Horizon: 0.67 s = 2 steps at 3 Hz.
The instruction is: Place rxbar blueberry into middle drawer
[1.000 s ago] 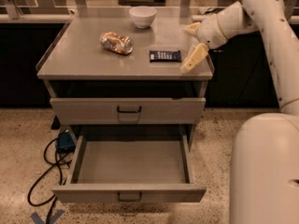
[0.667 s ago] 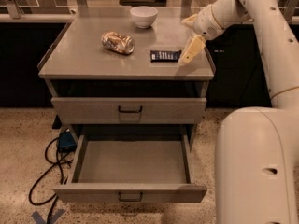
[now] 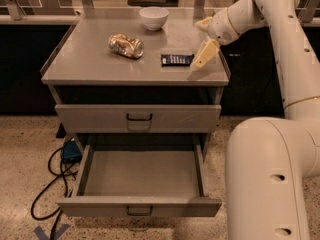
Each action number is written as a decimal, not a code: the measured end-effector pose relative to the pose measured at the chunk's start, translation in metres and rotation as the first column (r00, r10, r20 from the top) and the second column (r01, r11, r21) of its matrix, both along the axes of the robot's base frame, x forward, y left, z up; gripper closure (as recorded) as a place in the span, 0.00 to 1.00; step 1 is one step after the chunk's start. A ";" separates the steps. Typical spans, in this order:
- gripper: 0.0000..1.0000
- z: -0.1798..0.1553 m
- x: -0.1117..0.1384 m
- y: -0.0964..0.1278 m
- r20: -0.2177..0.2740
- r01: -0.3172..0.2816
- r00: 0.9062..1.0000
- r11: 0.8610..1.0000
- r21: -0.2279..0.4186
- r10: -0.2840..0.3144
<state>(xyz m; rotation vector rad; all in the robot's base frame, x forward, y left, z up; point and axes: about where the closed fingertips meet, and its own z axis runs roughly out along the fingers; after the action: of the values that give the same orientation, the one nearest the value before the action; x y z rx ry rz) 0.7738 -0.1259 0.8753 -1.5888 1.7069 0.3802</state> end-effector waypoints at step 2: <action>0.00 -0.024 0.011 0.015 -0.041 -0.018 0.999 0.998 0.054 0.020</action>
Offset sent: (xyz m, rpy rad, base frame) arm 0.0062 0.0114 -0.0181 0.0391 0.0369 0.0182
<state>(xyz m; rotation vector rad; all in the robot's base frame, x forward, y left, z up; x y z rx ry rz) 0.7845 -0.1108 0.8516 -1.5687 1.6998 0.4681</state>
